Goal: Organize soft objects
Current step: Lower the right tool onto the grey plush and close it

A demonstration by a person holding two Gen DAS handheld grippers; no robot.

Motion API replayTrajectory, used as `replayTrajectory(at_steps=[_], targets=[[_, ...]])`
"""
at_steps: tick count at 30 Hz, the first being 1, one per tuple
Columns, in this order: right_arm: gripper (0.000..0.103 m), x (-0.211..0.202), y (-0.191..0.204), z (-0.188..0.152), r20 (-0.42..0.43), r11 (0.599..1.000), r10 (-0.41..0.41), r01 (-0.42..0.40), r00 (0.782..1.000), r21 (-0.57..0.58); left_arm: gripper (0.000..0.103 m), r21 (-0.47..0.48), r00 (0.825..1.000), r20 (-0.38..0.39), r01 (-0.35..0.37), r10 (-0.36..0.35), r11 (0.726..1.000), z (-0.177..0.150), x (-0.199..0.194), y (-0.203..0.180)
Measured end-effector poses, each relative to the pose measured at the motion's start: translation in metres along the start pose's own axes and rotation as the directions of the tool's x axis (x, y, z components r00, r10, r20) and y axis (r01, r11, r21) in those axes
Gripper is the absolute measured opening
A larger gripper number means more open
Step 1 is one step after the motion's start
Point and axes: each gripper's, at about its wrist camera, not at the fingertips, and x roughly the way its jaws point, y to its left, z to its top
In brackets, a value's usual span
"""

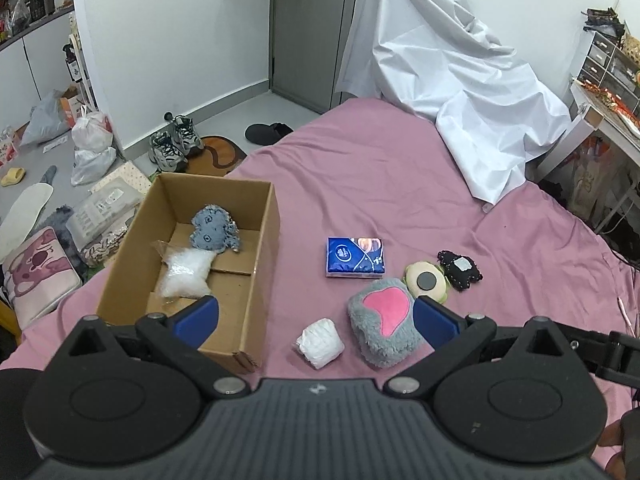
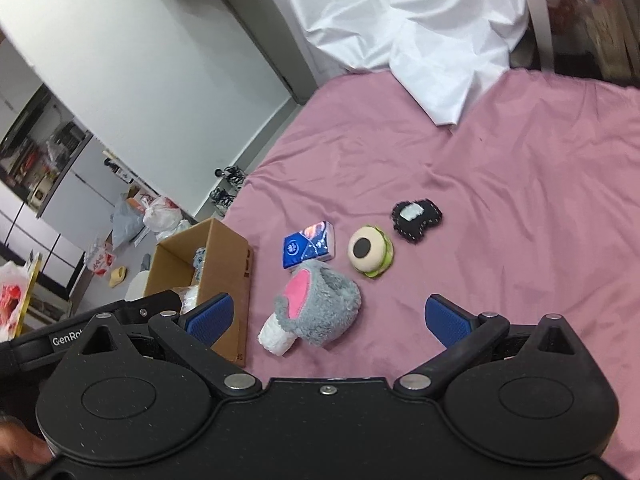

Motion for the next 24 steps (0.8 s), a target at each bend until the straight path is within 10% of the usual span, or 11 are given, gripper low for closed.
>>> replayTrajectory(at_steps=[16, 24], targets=[[0.102, 0.037, -0.024, -0.001, -0.075, 0.984, 0.047, -0.034, 0.996, 0.175, 0.099, -0.045, 0.996, -0.084, 0.010, -0.013, 0.999, -0.008, 0.051, -0.009], [0.087, 0.055, -0.028, 0.001, -0.099, 0.973, 0.071, -0.047, 0.993, 0.224, 0.079, -0.140, 0.989, -0.140, 0.030, -0.049, 0.990, -0.020, 0.076, 0.001]])
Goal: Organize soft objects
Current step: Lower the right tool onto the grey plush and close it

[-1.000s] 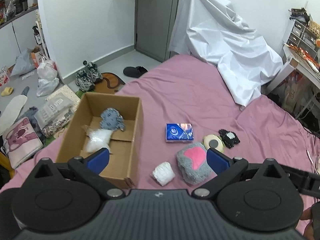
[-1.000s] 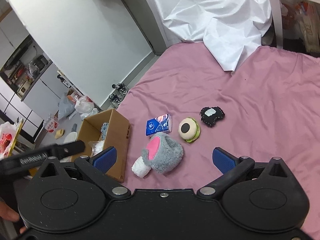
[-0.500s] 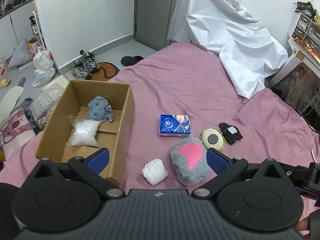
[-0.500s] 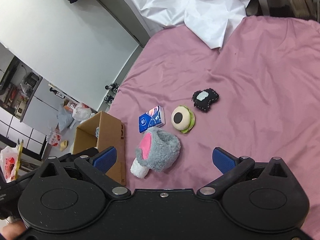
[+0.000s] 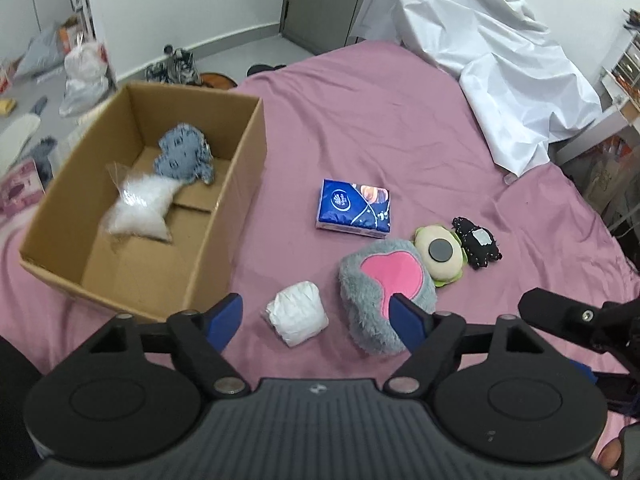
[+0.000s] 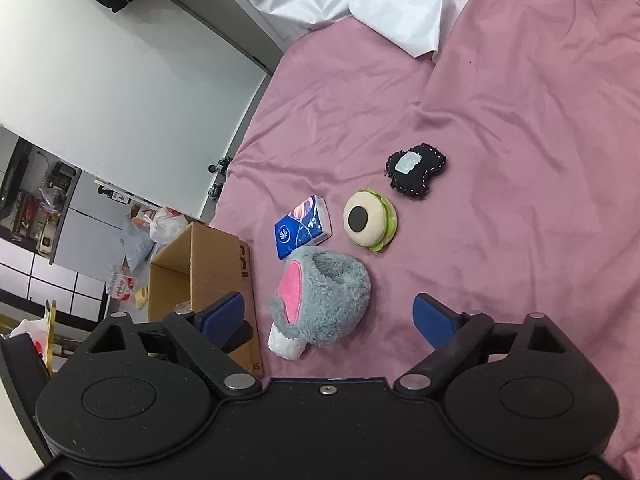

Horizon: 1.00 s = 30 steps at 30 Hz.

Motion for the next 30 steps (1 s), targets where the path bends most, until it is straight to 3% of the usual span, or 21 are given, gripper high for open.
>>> replayTrajectory(at_steps=[5, 8, 19, 30], targets=[[0.062, 0.014, -0.013, 0.003, -0.028, 0.996, -0.006, 0.008, 1.000, 0.084, 0.078, -0.025, 1.000, 0.014, 0.027, -0.027, 0.999, 0.004, 0.005, -0.002], [0.053, 0.021, -0.021, 0.005, -0.034, 0.990, -0.019, 0.023, 0.999, 0.139, 0.078, -0.028, 0.999, 0.018, 0.044, -0.044, 0.999, 0.009, 0.009, -0.007], [0.050, 0.064, -0.036, 0.010, -0.105, 0.969, -0.024, 0.049, 0.994, 0.242, 0.067, -0.043, 0.998, 0.002, 0.070, -0.070, 0.997, 0.025, 0.029, -0.021], [0.052, 0.079, -0.041, 0.003, -0.175, 0.944, 0.093, -0.031, 0.980, 0.328, 0.066, -0.040, 0.996, -0.038, 0.078, -0.080, 0.996, 0.031, 0.039, -0.025]])
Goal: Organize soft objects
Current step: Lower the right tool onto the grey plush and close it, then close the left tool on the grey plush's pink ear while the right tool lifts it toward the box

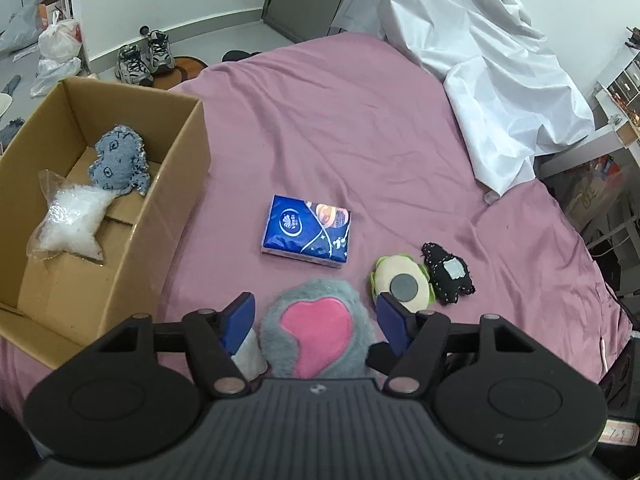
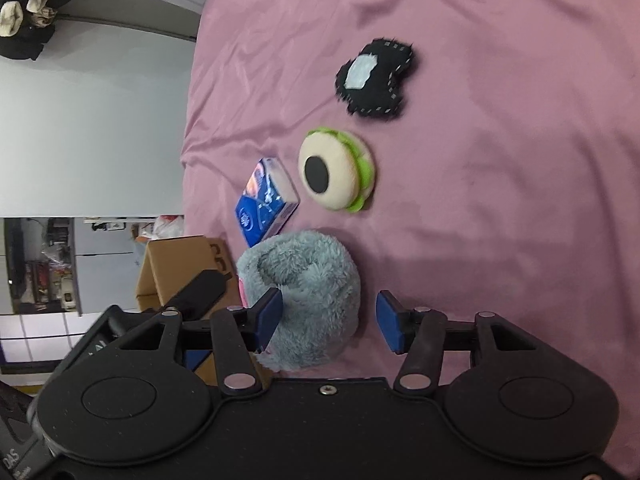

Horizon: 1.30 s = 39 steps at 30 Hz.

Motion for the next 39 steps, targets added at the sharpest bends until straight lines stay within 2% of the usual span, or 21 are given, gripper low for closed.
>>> replayTrajectory(at_steps=[7, 13, 21, 26, 29, 32, 35, 39], targets=[[0.052, 0.003, 0.003, -0.004, -0.027, 1.000, 0.007, -0.007, 1.000, 0.007, 0.066, -0.005, 0.999, 0.001, -0.054, 0.054, 0.999, 0.000, 0.002, 0.010], [0.052, 0.004, 0.006, -0.004, -0.007, 1.000, 0.017, -0.017, 1.000, 0.009, 0.058, -0.001, 0.996, -0.010, -0.086, 0.086, 0.996, -0.001, 0.003, 0.018], [0.052, 0.014, 0.011, -0.009, -0.032, 0.999, 0.033, -0.032, 0.999, 0.017, 0.057, -0.037, 0.999, -0.001, -0.049, 0.049, 0.998, 0.004, -0.001, 0.023], [0.051, 0.018, 0.003, -0.010, -0.048, 0.996, 0.042, -0.038, 0.998, 0.084, 0.056, -0.085, 0.999, -0.048, -0.027, 0.022, 0.996, 0.001, 0.009, 0.025], [0.050, 0.014, -0.003, -0.006, -0.021, 0.993, 0.046, -0.043, 0.999, 0.109, 0.047, -0.101, 0.996, -0.088, -0.043, 0.034, 0.994, -0.004, 0.019, 0.029], [0.049, 0.012, -0.007, -0.002, 0.015, 0.993, 0.012, -0.014, 1.000, 0.115, 0.044, -0.098, 0.995, -0.091, -0.045, 0.036, 0.994, -0.010, 0.022, 0.031], [0.046, 0.017, -0.009, -0.002, -0.004, 0.992, 0.014, -0.014, 1.000, 0.122, 0.034, -0.091, 0.996, -0.083, -0.037, 0.029, 0.995, -0.011, 0.020, 0.030], [0.046, 0.023, 0.000, -0.004, -0.021, 0.997, 0.033, -0.031, 0.999, 0.076, 0.030, -0.092, 0.996, -0.087, -0.030, 0.022, 0.995, -0.010, 0.021, 0.028]])
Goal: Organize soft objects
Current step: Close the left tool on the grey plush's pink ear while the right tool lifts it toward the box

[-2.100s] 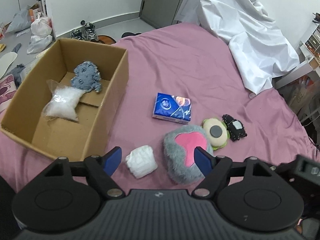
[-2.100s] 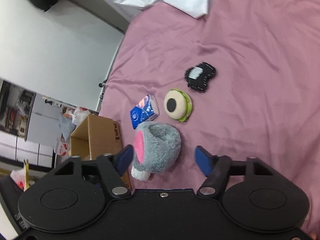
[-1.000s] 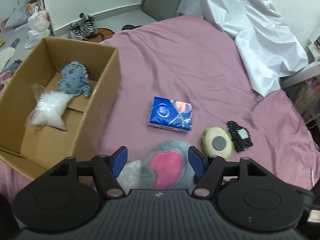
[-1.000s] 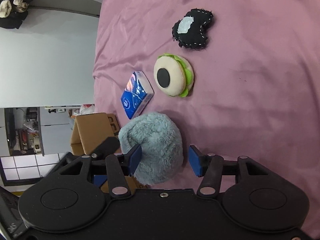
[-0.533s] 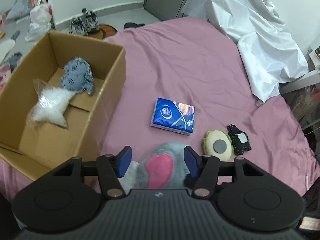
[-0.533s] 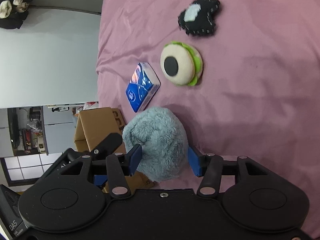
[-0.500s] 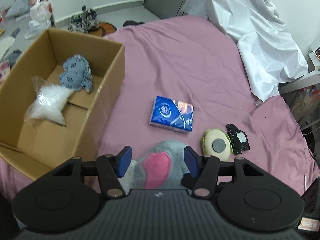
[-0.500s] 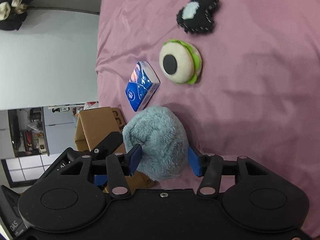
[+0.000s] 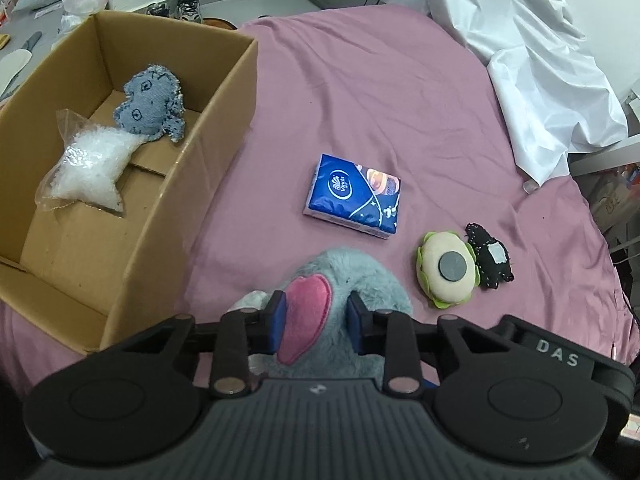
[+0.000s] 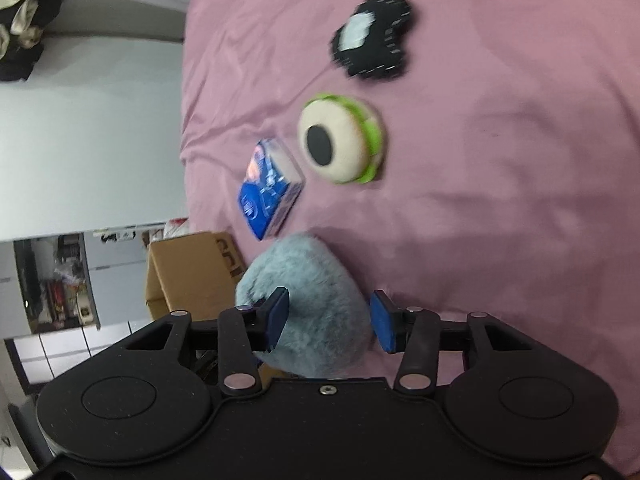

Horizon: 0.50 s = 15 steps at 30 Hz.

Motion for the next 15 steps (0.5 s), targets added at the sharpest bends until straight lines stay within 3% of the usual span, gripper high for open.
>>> replayTrajectory(at_steps=[5, 15], targets=[[0.026, 0.008, 0.005, -0.005, -0.002, 0.998, -0.048, 0.048, 0.999, -0.038, 0.028, -0.011, 1.000, -0.030, 0.002, -0.002, 1.000, -0.003, 0.005, 0.002], [0.020, -0.005, 0.023, -0.012, 0.064, 0.990, -0.039, 0.047, 0.997, -0.135, 0.025, 0.000, 1.000, 0.003, 0.031, -0.031, 1.000, -0.004, -0.011, 0.003]])
